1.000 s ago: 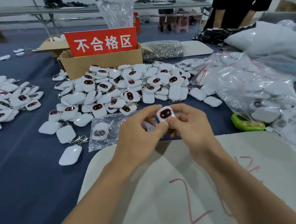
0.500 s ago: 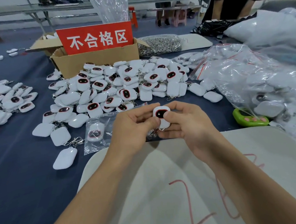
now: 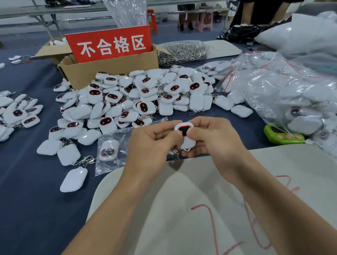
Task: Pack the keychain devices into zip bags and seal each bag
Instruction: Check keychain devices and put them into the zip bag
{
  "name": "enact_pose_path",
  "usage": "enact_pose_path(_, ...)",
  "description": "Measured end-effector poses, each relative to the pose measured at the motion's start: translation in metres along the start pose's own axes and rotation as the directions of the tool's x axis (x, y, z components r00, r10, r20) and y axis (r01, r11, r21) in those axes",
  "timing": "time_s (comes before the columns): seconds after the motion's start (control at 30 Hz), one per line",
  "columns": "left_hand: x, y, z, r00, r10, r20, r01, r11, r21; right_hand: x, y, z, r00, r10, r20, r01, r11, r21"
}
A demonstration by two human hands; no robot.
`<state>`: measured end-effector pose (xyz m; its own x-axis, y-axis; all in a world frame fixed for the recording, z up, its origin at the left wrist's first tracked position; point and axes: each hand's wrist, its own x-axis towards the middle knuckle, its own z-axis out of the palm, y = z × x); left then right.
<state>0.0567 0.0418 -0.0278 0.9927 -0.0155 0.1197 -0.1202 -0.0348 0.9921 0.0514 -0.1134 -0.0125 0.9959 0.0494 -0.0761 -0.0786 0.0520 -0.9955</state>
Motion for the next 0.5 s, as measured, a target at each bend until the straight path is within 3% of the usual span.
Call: enact_pose_path(0.5, -0.0069, 0.009, 0.0023, 0.983, 0.141, -0.116, -0.143, 0.99, -0.007, -0.0037, -0.0014, 0.0045, 0.985, -0.17, 0.013, 0.17, 0.984, -0.044)
